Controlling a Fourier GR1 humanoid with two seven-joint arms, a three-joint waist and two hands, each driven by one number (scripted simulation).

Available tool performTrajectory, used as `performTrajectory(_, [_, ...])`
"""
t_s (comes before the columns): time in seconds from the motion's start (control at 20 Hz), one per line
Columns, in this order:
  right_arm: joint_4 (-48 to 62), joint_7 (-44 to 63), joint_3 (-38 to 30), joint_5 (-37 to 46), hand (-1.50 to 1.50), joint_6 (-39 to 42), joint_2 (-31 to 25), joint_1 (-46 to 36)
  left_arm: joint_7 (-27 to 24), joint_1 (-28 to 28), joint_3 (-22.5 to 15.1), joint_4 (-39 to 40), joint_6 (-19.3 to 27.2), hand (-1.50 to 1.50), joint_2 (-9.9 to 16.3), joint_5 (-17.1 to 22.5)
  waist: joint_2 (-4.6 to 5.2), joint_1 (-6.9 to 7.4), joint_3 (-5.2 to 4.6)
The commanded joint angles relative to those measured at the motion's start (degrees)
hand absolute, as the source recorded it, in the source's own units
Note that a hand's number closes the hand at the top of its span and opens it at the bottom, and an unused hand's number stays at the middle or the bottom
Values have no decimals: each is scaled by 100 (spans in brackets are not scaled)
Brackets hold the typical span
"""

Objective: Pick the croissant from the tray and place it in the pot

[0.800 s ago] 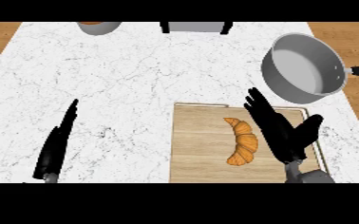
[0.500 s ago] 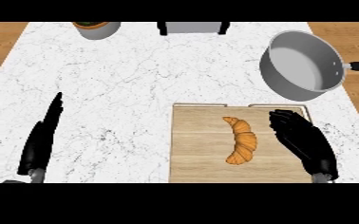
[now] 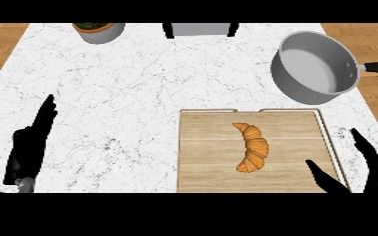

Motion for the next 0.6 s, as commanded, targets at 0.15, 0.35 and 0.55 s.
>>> performTrajectory(0.15, [-1888, 2091, 719, 1807, -150, -215, -455, 1073, 60, 33, 92, -297, -261, 0, 93, 48, 83, 242, 20])
performTrajectory(0.35, [-2521, 3453, 677, 2205, -150, 883, -933, 802, 248, -30, 121, -382, -348, 0, 131, 61, 97, 291, 23])
performTrajectory(0.55, [-2871, 4764, 792, 2085, -150, 2132, -1150, 8, 367, -53, 93, -524, -293, 0, 116, -19, 108, 407, 28])
